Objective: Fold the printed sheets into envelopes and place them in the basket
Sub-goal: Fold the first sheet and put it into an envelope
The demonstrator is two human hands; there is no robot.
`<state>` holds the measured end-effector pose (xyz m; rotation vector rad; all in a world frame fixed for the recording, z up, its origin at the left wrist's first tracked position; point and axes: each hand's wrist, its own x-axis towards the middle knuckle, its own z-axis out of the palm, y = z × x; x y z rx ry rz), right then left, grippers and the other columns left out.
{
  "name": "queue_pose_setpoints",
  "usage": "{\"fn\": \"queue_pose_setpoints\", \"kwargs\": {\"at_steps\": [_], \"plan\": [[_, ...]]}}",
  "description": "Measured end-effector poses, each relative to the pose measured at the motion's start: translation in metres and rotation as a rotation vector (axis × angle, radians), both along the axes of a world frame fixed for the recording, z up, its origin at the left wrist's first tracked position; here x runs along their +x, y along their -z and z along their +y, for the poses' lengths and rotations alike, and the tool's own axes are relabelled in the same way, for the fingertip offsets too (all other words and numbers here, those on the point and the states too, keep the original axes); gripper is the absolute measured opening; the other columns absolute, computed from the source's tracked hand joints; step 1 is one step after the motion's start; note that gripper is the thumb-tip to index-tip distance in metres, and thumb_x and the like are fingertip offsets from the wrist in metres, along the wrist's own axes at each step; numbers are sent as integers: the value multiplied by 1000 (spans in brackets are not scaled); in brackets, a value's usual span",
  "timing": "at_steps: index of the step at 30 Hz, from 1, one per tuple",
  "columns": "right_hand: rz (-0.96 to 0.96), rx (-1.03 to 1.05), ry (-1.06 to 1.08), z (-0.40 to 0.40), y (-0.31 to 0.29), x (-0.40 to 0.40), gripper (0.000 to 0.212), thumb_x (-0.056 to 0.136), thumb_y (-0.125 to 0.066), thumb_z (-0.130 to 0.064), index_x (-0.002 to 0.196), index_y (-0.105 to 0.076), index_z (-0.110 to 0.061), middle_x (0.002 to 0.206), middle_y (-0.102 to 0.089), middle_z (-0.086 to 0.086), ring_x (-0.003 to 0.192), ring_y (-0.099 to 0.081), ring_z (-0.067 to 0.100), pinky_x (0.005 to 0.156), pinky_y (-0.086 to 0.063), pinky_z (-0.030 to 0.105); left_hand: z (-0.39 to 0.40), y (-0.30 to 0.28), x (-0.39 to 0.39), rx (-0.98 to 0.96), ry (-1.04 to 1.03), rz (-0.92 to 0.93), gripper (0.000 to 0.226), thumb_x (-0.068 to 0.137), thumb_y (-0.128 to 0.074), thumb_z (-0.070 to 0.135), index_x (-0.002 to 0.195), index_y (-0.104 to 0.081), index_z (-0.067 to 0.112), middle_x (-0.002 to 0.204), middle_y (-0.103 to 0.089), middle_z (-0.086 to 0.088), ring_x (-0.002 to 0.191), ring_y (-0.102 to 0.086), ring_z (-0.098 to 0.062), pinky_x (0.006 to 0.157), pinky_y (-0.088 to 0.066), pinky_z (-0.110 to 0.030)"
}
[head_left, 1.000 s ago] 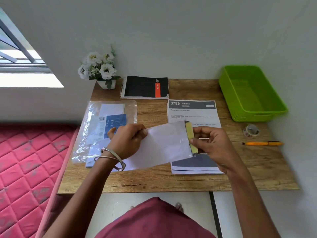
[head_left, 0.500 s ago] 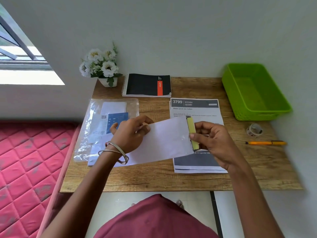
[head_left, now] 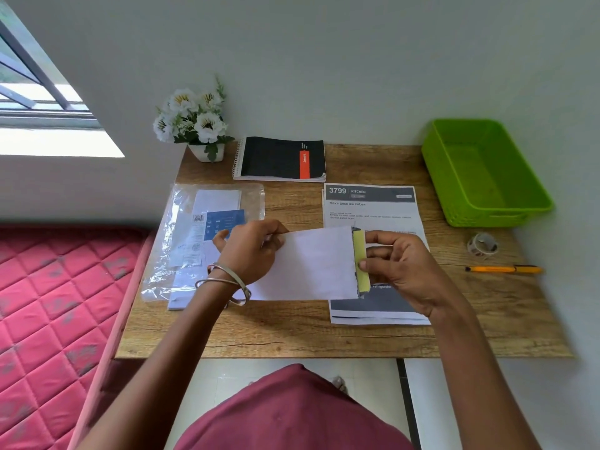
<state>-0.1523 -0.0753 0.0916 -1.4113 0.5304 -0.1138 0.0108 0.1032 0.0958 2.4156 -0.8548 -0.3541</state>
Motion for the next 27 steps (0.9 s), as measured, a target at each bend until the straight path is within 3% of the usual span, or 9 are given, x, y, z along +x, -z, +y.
{"fn": "queue_pose_setpoints", "kwargs": {"at_steps": [9,12,15,18,20,22,24,27], "plan": [[-8,-28,50,5,1,1,31,80,-66,5,109,-65,-6,94,-74,13,80,-72,26,60,-60,36,-3,3,-5,-23,33,-39,29,95,-45,16,105,-65,34,83,-60,11,95,-54,-19,79,-18,-34],[17,-15,58,4,2,0,32,80,-67,1,111,-66,-8,96,-74,13,82,-71,25,62,-60,37,-3,4,-5,-30,82,-56,29,95,-46,16,107,-65,33,93,-67,8,88,-50,-15,79,-19,-34],[58,-26,19,4,4,0,30,80,-67,1,107,-69,-12,97,-74,12,88,-71,29,67,-60,41,-2,4,-6,-119,195,-24,26,93,-52,14,107,-68,29,102,-69,9,92,-56,-13,82,-33,-32],[86,-110,21,8,6,0,30,82,-64,8,100,-72,-15,91,-75,5,81,-72,24,55,-58,31,-2,8,-9,-216,306,61,26,90,-57,19,114,-65,25,112,-67,6,100,-61,-16,78,-45,-24],[90,-177,68,10,7,0,33,82,-63,10,95,-73,-18,81,-75,-5,75,-72,16,52,-56,29,0,13,-10,-123,348,42,51,81,-58,50,129,-49,35,123,-59,8,110,-55,-15,87,-44,-36],[79,-178,131,12,11,0,38,82,-61,12,88,-73,-25,77,-75,-7,72,-72,15,53,-57,28,1,20,-14,124,397,-82,100,59,-54,78,143,-19,39,133,-42,6,121,-41,-17,96,-34,-46],[68,-145,163,12,14,-1,37,82,-63,9,88,-73,-25,80,-75,-3,74,-73,17,54,-57,29,1,29,-21,311,446,-251,128,48,-56,85,146,7,33,142,-25,0,128,-28,-23,105,-24,-54],[65,-142,163,12,19,-2,35,82,-65,7,89,-73,-27,87,-76,0,80,-73,19,62,-60,34,0,43,-32,343,450,-369,131,54,-61,77,143,19,25,145,-18,-4,132,-24,-29,110,-13,-60]]}}
